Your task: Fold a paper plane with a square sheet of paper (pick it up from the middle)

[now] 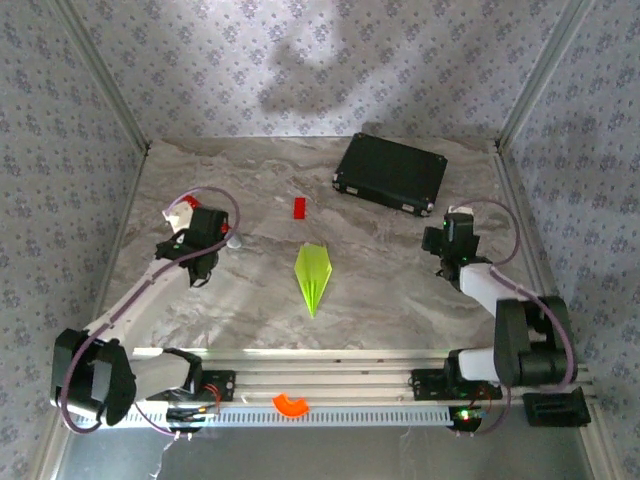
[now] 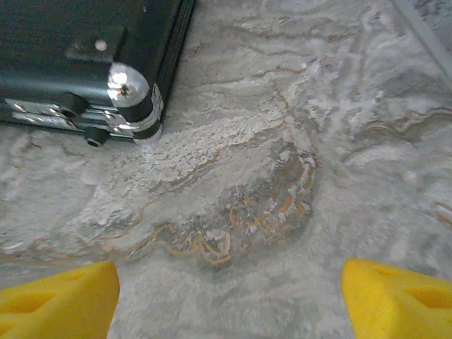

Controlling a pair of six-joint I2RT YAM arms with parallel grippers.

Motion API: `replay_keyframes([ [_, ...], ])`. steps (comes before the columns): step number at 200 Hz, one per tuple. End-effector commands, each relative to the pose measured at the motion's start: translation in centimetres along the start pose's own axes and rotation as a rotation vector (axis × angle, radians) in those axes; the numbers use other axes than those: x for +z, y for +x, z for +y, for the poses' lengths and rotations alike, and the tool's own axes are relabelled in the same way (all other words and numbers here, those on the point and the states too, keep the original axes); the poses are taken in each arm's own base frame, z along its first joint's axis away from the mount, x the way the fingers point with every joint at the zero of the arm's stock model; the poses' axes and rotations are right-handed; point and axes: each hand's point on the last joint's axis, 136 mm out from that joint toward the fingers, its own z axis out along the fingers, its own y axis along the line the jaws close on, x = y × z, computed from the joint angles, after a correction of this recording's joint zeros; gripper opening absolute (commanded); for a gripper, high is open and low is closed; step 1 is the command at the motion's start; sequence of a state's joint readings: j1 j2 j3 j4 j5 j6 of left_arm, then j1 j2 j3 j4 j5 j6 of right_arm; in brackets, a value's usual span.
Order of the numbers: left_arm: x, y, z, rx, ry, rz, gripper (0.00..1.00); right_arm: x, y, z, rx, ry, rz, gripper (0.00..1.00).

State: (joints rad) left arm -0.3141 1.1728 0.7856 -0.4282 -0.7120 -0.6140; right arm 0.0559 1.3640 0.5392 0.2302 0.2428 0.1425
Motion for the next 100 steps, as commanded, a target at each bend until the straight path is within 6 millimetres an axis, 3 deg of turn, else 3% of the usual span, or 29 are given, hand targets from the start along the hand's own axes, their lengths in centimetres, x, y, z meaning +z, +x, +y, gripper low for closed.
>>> replay_keyframes([
  [1, 1.4, -2.3, 1.0, 0.066, -0.069, -0.117, 1.00, 1.1, -3.3, 1.5, -0.127, -0.074, -0.188, 0.84],
  [19, 2.8, -2.4, -0.1, 0.177, -0.054, -0.169, 1.00, 1.3, -3.0, 2.1, -0.127, -0.167, -0.201, 0.83],
  [36, 4.0, -2.1, -1.4, 0.244, -0.023, -0.211, 1.00, 1.8, -1.8, 1.2, -0.070, -0.202, -0.267, 0.84],
  [64, 5.7, -1.5, -2.6, 0.229, 0.077, -0.231, 1.00, 1.4, -1.9, 1.8, -0.100, -0.224, -0.296, 0.86],
  [67, 5.9, -1.5, -2.6, 0.217, 0.089, -0.235, 1.00, 1.5, -2.0, 1.8, -0.100, -0.218, -0.291, 0.86],
  [70, 6.1, -1.3, -2.7, 0.209, 0.104, -0.233, 1.00, 1.6, -1.8, 1.8, -0.098, -0.216, -0.275, 0.96],
  [73, 6.3, -1.2, -2.8, 0.199, 0.119, -0.234, 1.00, 1.7, -1.7, 1.6, -0.093, -0.209, -0.267, 0.99],
  [100, 7.6, -0.5, -3.4, 0.213, 0.190, -0.249, 1.00, 1.8, -1.9, 0.8, -0.079, -0.155, -0.273, 0.99],
])
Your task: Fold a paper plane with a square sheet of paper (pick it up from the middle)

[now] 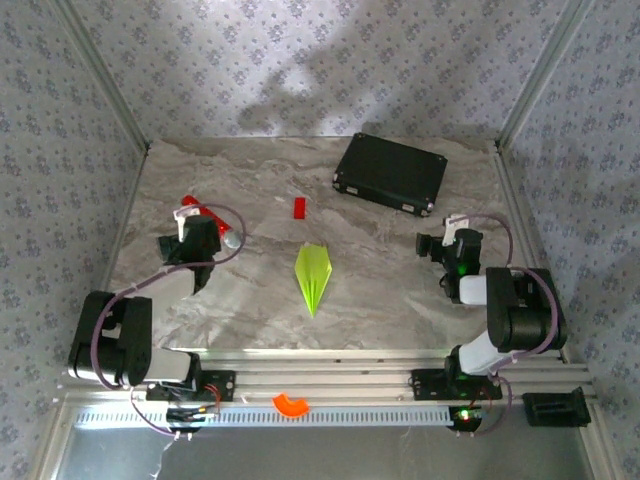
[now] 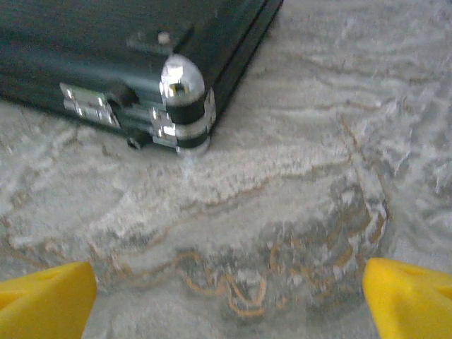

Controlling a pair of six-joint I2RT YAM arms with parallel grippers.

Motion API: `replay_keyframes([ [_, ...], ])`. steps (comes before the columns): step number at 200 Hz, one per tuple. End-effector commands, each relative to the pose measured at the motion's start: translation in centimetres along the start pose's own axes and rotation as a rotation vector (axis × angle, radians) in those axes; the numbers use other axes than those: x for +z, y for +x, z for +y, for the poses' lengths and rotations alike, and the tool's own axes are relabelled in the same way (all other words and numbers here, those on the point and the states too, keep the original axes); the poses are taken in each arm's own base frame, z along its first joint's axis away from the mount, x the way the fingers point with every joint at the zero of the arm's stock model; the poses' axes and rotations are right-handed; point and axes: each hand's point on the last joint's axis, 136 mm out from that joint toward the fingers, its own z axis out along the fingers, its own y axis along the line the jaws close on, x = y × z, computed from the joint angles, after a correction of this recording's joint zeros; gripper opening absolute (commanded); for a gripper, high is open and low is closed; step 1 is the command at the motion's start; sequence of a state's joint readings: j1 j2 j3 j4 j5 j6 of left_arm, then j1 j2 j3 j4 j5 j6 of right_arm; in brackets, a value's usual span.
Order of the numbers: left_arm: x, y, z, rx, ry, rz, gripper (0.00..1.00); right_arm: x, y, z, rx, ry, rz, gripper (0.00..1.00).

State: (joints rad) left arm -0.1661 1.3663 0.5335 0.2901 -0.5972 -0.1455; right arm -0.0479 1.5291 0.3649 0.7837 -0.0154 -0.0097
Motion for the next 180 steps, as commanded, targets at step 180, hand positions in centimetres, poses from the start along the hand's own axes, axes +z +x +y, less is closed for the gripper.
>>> replay_keyframes([
  [180, 2.8, -0.5, -1.1, -0.103, 0.213, -0.179, 1.00, 0.1, -2.3, -0.4, -0.022, 0.065, -0.080, 0.99],
])
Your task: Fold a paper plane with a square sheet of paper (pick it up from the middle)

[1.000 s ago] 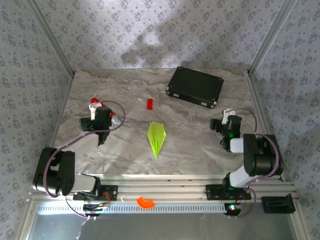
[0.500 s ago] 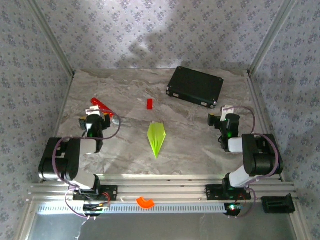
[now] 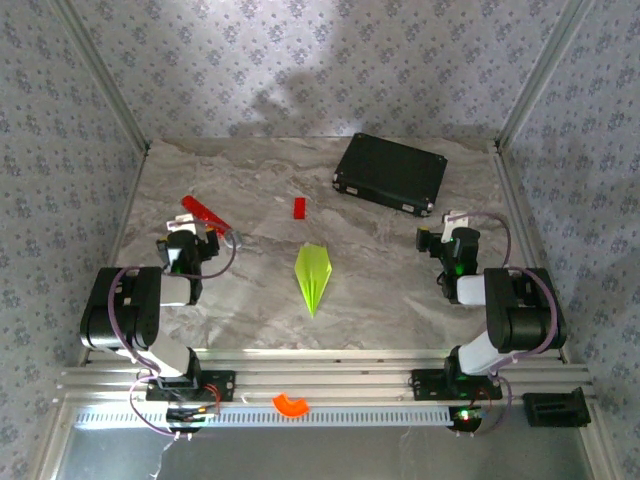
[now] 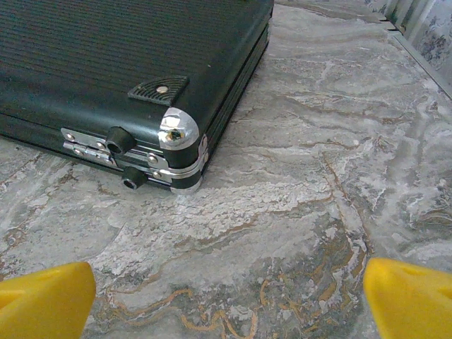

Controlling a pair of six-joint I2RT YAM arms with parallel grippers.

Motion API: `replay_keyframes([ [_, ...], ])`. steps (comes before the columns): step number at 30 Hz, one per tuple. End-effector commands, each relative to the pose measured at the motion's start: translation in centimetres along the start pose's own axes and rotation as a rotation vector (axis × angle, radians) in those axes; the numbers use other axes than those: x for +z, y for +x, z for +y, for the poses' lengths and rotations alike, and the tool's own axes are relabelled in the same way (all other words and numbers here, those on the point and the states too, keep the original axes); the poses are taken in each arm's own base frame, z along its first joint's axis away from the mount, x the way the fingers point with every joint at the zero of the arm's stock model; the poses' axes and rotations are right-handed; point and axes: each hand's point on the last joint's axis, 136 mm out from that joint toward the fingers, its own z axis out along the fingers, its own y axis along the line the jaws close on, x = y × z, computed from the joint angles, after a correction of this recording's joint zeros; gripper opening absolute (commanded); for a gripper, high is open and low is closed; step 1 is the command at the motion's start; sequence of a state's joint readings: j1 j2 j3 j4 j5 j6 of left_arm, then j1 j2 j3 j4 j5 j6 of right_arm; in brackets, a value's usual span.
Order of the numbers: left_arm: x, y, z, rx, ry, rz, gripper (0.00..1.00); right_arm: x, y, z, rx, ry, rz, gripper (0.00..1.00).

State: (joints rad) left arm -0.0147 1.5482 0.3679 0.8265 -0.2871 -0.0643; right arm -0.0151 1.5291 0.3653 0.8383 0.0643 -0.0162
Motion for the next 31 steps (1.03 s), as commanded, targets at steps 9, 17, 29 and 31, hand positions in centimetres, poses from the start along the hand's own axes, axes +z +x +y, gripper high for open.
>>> replay_keyframes([
  [9, -0.1, -2.1, -3.5, 0.045, 0.199, -0.041, 1.00, 0.2, -0.8, -0.4, -0.003, 0.015, -0.023, 0.99],
  [17, 0.1, -2.1, -3.2, 0.027, 0.196, -0.035, 1.00, 0.2, -0.9, -0.4, -0.003, 0.016, -0.024, 0.99],
  [29, 0.1, -2.1, -3.2, 0.026, 0.196, -0.036, 1.00, 0.3, -0.9, -0.3, -0.003, 0.014, -0.025, 0.99],
  [31, -0.1, -2.1, -3.9, 0.046, 0.239, -0.043, 1.00, 0.3, -0.9, -0.3, -0.002, 0.013, -0.024, 0.99],
])
